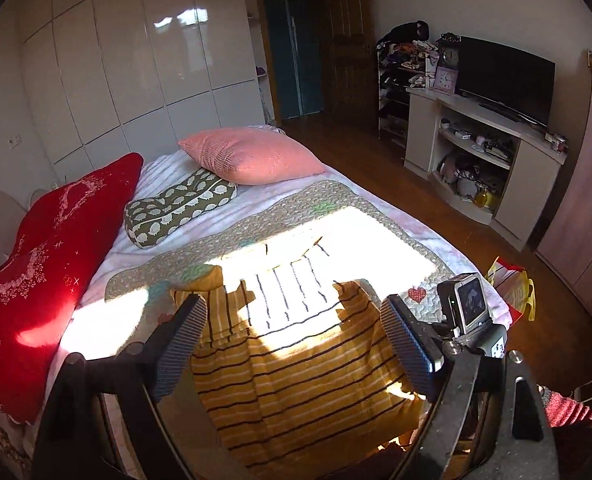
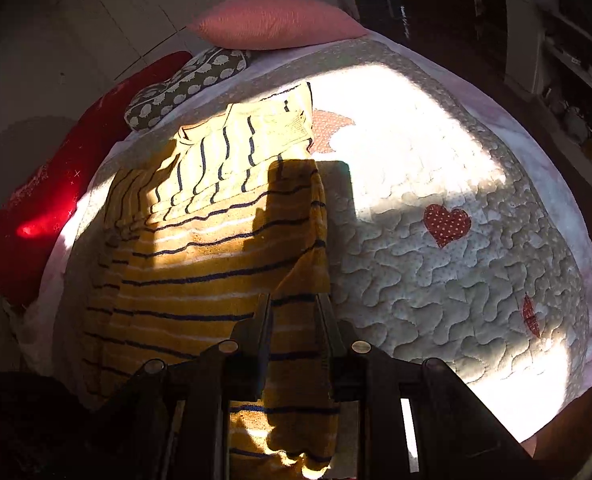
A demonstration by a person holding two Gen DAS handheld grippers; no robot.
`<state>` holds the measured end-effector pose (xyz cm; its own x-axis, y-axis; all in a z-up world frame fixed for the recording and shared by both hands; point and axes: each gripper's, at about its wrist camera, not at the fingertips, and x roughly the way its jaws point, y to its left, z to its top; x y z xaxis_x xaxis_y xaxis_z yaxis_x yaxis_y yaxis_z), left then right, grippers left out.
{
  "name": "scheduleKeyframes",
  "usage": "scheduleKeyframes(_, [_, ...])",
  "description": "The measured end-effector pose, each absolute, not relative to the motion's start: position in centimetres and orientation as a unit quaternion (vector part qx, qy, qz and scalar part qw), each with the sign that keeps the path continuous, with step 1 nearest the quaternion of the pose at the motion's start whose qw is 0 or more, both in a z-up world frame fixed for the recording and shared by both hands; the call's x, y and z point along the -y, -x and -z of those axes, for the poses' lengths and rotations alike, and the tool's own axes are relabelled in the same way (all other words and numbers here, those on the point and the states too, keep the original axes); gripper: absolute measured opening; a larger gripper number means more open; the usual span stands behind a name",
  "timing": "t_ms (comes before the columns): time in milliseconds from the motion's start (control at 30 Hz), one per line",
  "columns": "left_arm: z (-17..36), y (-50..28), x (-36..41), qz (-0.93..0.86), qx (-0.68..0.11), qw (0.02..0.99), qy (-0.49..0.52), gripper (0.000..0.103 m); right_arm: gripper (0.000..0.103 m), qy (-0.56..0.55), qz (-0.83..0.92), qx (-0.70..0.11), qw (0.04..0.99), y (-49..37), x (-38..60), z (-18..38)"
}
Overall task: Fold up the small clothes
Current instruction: 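Grasp the sweater hem with the right tool and lift it toward the collar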
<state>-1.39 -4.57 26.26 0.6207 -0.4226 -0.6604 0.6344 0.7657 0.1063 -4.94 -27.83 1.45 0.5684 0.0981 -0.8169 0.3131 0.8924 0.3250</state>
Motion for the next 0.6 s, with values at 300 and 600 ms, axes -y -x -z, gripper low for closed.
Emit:
scheduleKeyframes(300, [-13.3,-15.2,-1.1,0.177,-0.39,0.898,-0.104,0.088,0.049,-0.171,0.029,-0.451,0.876,-2.1,29.8,-3.9])
scheduleKeyframes(600, [-3.0,-24.5,-3.3,0.117,-0.475,0.868,-0.079,0.088,0.051,-0.225,0.014,-0.455,0.861,-13.1,33.7,-2.6])
